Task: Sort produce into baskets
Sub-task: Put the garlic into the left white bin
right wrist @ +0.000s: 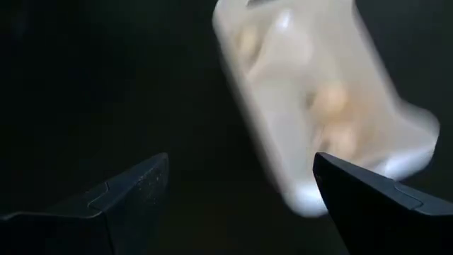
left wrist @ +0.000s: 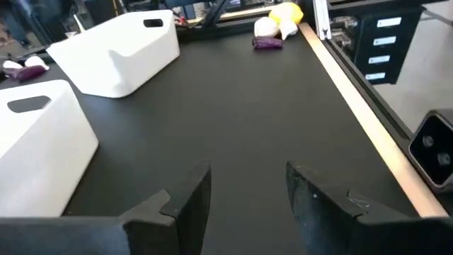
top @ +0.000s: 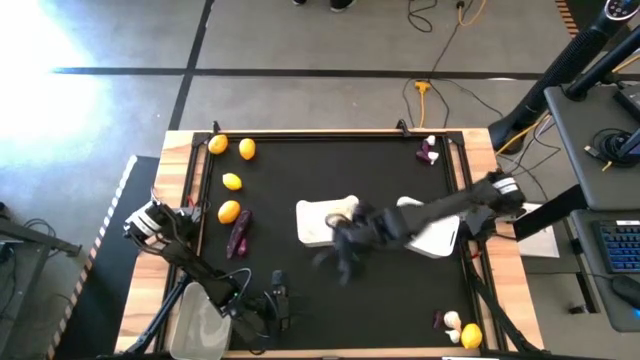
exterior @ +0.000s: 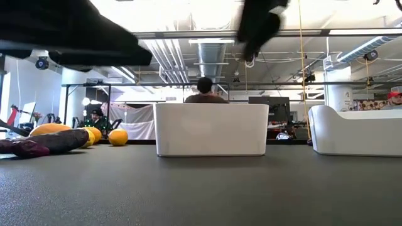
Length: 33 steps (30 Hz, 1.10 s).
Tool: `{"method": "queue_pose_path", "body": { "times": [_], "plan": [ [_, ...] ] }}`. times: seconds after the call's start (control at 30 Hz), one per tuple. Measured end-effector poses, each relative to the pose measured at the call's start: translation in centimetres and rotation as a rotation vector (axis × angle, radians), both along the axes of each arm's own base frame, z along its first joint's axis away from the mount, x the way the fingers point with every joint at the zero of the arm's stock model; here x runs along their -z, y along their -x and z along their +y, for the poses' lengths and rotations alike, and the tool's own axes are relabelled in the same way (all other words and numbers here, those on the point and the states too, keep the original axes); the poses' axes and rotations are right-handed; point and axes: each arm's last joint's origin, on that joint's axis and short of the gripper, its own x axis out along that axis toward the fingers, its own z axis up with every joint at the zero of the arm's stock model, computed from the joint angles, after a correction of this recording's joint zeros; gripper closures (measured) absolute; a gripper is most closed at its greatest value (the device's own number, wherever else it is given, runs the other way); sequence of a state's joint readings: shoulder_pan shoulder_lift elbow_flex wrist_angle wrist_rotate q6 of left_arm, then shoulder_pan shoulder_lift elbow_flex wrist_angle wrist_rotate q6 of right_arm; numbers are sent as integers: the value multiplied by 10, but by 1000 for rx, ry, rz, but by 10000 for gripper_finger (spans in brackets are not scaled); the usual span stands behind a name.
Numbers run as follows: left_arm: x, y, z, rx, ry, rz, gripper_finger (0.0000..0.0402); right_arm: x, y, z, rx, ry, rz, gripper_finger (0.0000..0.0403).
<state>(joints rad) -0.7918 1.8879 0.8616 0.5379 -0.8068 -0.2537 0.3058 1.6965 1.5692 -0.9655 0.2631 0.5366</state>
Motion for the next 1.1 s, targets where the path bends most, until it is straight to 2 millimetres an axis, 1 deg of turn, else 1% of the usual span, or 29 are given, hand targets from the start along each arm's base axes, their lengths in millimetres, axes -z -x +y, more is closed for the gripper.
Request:
{"method": "queue_pose_path", "body": {
  "times": [0.1, 0.2, 0.3, 0.37, 0.43, 0.53, 0.6, 0.77, 0.97, 1.1],
  "plan": [
    [8, -1, -1, 0, -13, 16, 235, -1, 26, 31, 95, -54, 64, 62],
    [14, -3, -1, -7, -15, 26, 235, 4, 54, 62, 238, -92, 132, 62],
    [17, -6, 0, -17, -9, 27, 235, 9, 82, 94, 351, -121, 166, 64],
    [19, -7, 1, -22, -7, 29, 235, 14, 98, 110, 402, -137, 198, 64],
    [21, -7, 2, -24, -11, 34, 235, 22, 112, 122, 451, -174, 277, 62],
    [24, -9, 3, -29, -10, 33, 235, 35, 124, 133, 570, -277, 472, 52],
    [25, -11, 4, -36, -5, 29, 235, 44, 131, 140, 619, -302, 586, 45],
    [25, -15, 8, -50, 6, 18, 235, 69, 142, 157, 581, -281, 762, 38],
    [24, -21, 13, -71, 16, 3, 235, 95, 145, 169, 554, -244, 892, 38],
    [23, -23, 16, -82, 23, -1, 235, 103, 144, 170, 530, -230, 921, 38]
  ]
}}
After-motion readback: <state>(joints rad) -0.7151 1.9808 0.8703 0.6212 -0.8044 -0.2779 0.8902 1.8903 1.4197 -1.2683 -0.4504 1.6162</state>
